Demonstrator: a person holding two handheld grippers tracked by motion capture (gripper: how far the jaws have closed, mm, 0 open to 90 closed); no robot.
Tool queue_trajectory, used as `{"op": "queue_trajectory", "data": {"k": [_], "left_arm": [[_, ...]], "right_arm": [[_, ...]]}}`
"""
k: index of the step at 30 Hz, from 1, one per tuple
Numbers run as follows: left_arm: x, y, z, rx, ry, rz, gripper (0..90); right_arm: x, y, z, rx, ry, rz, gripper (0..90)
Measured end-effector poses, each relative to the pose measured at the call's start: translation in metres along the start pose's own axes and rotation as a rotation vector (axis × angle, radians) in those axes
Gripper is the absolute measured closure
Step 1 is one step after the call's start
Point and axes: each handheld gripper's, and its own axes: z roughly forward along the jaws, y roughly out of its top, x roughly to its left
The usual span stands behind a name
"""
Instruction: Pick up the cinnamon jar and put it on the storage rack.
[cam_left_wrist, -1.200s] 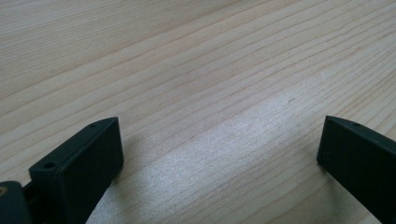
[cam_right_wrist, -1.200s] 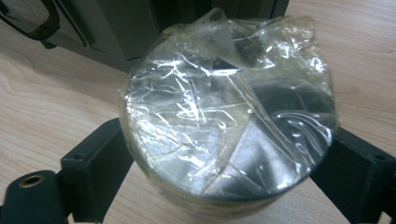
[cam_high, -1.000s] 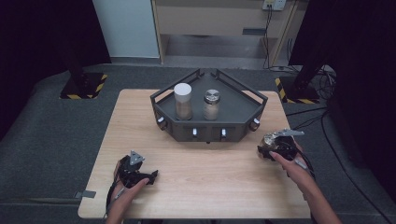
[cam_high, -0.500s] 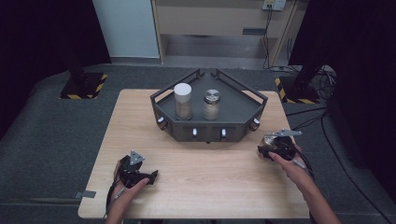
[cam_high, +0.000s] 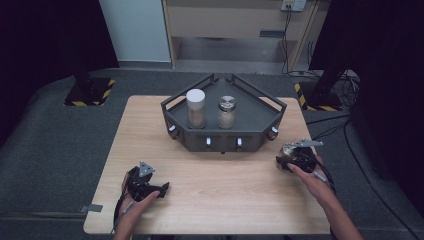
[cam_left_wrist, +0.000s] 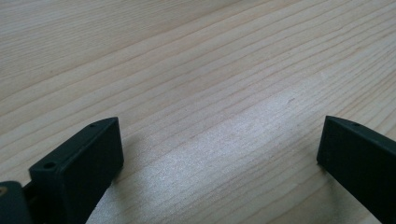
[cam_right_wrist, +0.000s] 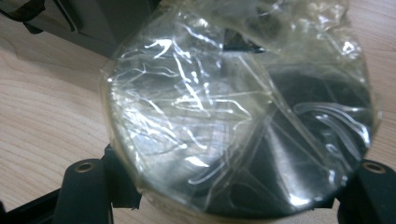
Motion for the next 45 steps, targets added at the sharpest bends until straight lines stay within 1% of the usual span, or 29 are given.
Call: {"op": "queue_trajectory", "data": {"k": [5,10,21,23,29,36,37,45], "left_arm": [[0.0,0.0,0.0,0.0,0.0,0.0,0.0],[0.0,0.0,0.0,0.0,0.0,0.0,0.0],[0.0,0.0,0.0,0.0,0.0,0.0,0.0],[0.0,0.0,0.0,0.0,0.0,0.0,0.0],[0.0,0.0,0.0,0.0,0.0,0.0,0.0],[0.0,0.0,0.0,0.0,0.0,0.0,0.0],[0.0,0.0,0.0,0.0,0.0,0.0,0.0],[0.0,0.0,0.0,0.0,0.0,0.0,0.0]], "right_arm": [[0.003,-0.001,0.0,-0.006,-0.01,-0.012,31.6],[0.003,-0.002,-0.002,-0.012,-0.011,-0.005,31.7],[0.002,0.003,-0.019,-0.04,0.006,-0.006,31.7],[0.003,0.005,-0.022,-0.042,0.008,-0.006,31.7],[0.005,0.012,-0.03,-0.048,0.018,-0.023,31.7],[0.012,0.021,-0.038,-0.048,0.021,-0.051,31.7],[0.013,0.023,-0.039,-0.048,0.022,-0.048,31.7],[0.019,0.035,-0.048,-0.051,0.029,-0.07,31.7]]}}
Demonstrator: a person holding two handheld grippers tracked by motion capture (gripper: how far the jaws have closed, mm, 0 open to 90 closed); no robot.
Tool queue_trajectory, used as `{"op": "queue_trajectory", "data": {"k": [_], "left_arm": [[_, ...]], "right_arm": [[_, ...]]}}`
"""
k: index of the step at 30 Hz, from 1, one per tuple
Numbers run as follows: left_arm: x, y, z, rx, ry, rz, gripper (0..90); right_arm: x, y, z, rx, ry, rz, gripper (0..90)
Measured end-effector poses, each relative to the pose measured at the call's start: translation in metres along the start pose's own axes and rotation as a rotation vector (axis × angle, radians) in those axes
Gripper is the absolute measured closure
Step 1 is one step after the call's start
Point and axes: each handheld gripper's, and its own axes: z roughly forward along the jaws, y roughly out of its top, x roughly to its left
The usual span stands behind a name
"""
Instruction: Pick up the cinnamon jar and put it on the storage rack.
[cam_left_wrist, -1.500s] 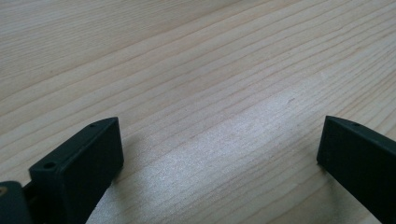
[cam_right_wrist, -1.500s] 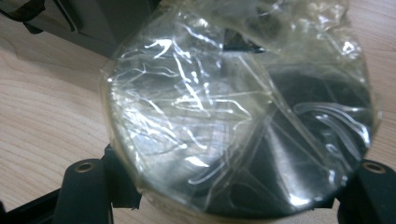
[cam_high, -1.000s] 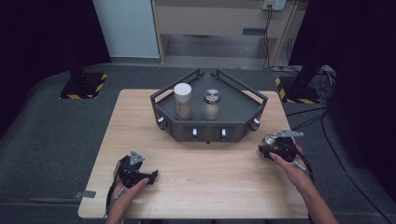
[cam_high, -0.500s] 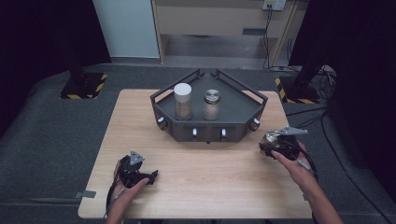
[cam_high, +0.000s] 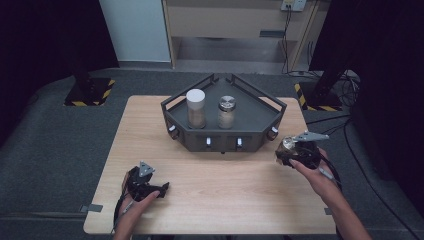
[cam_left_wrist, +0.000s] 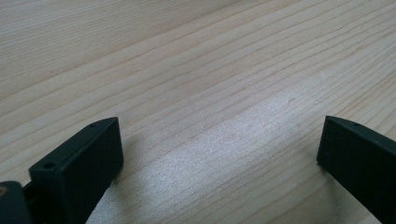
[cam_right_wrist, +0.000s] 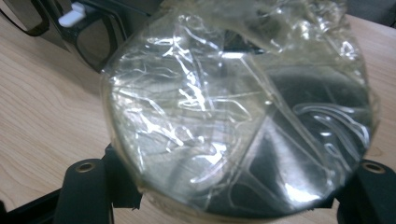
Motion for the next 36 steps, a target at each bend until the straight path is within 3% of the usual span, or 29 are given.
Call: {"op": "queue_trajectory", "data": {"k": [12,36], "left_arm": [[0.0,0.0,0.0,0.0,0.0,0.0,0.0],[0.0,0.0,0.0,0.0,0.0,0.0,0.0]], "right_arm": [[0.007,0.019,-0.012,-0.01,0.006,-0.033,31.7],[0.009,0.045,-0.025,-0.008,0.017,-0.041,31.7]]}}
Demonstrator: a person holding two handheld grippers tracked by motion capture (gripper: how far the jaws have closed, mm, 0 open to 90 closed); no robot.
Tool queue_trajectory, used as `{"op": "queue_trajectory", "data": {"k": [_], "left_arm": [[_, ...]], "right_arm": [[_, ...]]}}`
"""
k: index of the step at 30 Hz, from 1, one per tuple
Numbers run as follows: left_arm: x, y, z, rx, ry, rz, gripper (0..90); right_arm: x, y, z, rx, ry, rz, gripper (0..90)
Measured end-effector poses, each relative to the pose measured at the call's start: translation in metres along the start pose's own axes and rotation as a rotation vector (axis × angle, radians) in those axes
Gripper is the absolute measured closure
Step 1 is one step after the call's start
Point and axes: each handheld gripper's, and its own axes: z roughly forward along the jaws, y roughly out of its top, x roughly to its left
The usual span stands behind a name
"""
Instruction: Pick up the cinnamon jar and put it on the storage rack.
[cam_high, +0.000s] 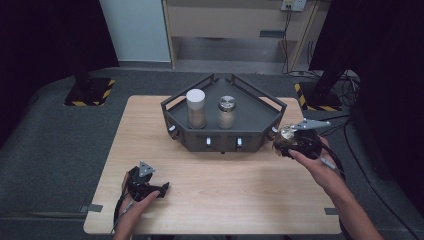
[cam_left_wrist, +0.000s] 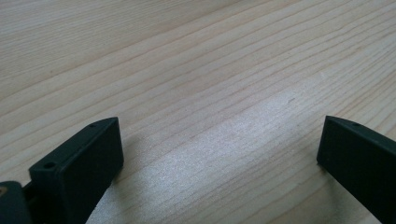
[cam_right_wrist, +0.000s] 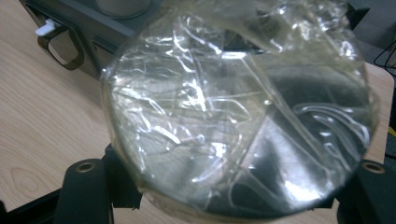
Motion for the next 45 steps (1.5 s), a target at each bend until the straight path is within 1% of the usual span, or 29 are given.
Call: {"op": "queue_trajectory", "data": {"k": [12,19,28,45], "left_arm": [[0.0,0.0,0.0,-0.001,-0.001,0.0,0.0],[0.0,0.0,0.0,-0.001,-0.001,0.0,0.0],[0.0,0.0,0.0,-0.001,0.0,0.0,0.0],[0.0,0.0,0.0,0.0,0.0,0.0,0.0]], "right_arm": [[-0.002,0.017,-0.004,-0.011,0.008,0.0,31.7],[-0.004,0.026,-0.004,-0.013,0.009,-0.001,31.7],[-0.007,0.036,0.0,-0.018,0.006,0.011,31.7],[-0.002,0.059,0.009,-0.026,-0.001,-0.017,31.7]]}}
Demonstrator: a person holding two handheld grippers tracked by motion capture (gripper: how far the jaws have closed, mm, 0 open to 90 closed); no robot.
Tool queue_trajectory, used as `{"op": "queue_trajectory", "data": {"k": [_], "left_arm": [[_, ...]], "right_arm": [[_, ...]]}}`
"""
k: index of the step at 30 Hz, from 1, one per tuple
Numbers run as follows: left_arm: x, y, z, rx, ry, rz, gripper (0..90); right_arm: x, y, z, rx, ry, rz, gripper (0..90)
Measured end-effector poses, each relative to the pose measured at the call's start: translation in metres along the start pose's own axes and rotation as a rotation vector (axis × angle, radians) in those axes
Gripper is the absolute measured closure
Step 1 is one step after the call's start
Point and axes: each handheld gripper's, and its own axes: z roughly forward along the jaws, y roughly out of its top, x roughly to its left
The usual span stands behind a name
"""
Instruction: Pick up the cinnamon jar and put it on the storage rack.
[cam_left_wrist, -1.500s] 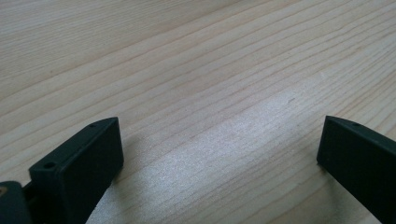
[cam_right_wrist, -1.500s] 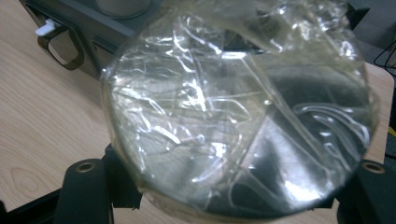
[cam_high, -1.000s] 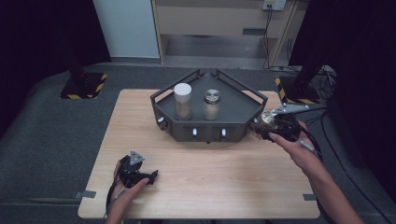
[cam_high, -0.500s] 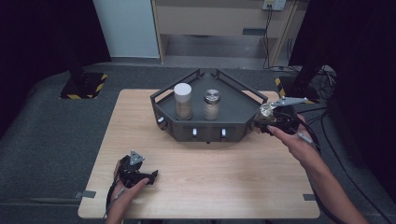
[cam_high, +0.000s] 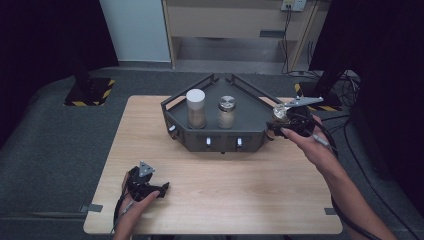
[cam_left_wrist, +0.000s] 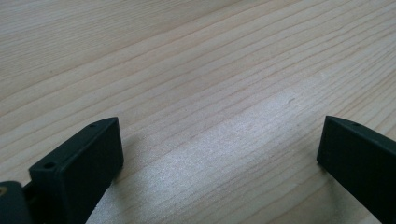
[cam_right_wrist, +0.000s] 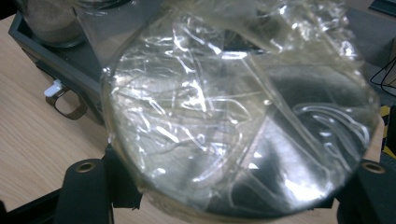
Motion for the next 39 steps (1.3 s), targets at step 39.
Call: {"op": "queue_trajectory", "data": {"k": [39], "left_arm": [[0.0,0.0,0.0,0.001,0.0,0.0,0.0]], "right_arm": [[-0.002,0.041,0.038,0.004,-0.012,0.012,31.7]]}}
